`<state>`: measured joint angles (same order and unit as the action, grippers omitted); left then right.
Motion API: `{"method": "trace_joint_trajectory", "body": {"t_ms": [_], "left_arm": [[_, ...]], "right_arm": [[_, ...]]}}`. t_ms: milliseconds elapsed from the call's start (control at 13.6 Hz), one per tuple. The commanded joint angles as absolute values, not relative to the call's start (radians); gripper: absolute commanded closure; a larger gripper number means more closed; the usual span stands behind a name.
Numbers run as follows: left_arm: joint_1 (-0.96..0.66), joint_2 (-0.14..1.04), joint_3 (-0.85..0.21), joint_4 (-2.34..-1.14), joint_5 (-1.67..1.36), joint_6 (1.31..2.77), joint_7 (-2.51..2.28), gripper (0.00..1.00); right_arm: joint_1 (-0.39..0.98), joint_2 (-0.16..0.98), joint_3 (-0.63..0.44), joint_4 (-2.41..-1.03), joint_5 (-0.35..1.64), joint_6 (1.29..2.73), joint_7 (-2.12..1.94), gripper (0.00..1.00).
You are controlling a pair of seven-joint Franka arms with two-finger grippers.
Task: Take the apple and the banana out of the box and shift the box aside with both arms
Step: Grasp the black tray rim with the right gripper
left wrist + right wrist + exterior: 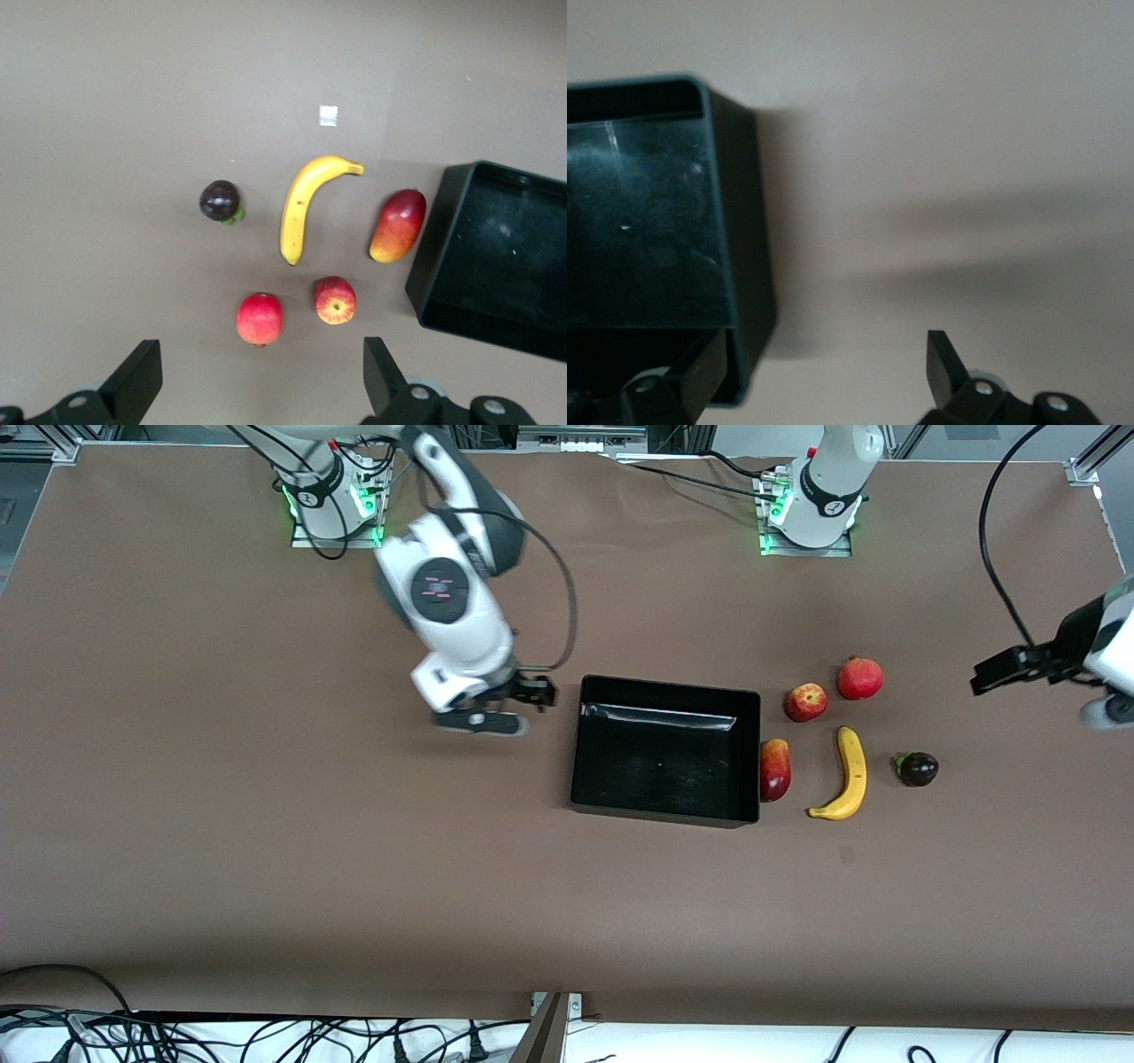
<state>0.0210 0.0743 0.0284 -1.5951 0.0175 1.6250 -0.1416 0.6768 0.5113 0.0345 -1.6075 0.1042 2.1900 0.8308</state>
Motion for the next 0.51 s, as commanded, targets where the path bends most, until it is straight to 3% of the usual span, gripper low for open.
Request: {"method": "trace_joint_trajectory", "body": {"t_ms": [0,221,441], "left_arm": [[-0.002,-0.049,0.060,-1.843,0.034,1.822,-0.044,0.00],[0.026,-0.041,0.055,-1.836,0.023,1.813,0.113,0.00],[0.023,-0.038,0.043,-1.790,0.025,1.755,0.055,0.00]], "right_arm": [[0.757,0.587,0.021,-1.580,0.101,2.296,0.961,0.00],[0.824,0.669,0.014,-1.578,0.072,2.410,1.025,0.02],[0.830,0.709,0.014,-1.578,0.017,2.424,1.040,0.17]]}}
